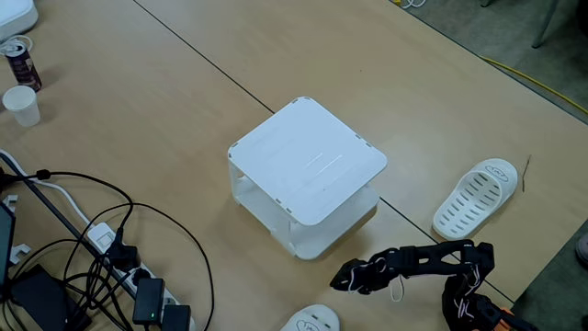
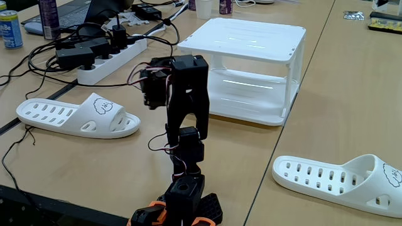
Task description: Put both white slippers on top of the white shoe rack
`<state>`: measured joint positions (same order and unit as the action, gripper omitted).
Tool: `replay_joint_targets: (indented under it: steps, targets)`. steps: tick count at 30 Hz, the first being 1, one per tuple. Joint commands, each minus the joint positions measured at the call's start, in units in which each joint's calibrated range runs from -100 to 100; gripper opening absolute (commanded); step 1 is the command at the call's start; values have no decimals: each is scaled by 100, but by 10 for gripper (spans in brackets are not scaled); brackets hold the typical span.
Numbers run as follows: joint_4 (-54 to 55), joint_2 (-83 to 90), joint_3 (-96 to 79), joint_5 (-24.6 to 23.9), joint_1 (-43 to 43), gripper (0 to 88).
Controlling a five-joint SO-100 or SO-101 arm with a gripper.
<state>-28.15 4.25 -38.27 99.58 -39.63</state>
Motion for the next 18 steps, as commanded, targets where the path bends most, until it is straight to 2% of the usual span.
replay_joint_targets:
  steps: [1,9,18]
  targets:
    - [-23,-378,1081,42,-289,7]
    - [-23,-1691,2416,42,-741,7]
    - [-23,-1977,2506,42,-972,11]
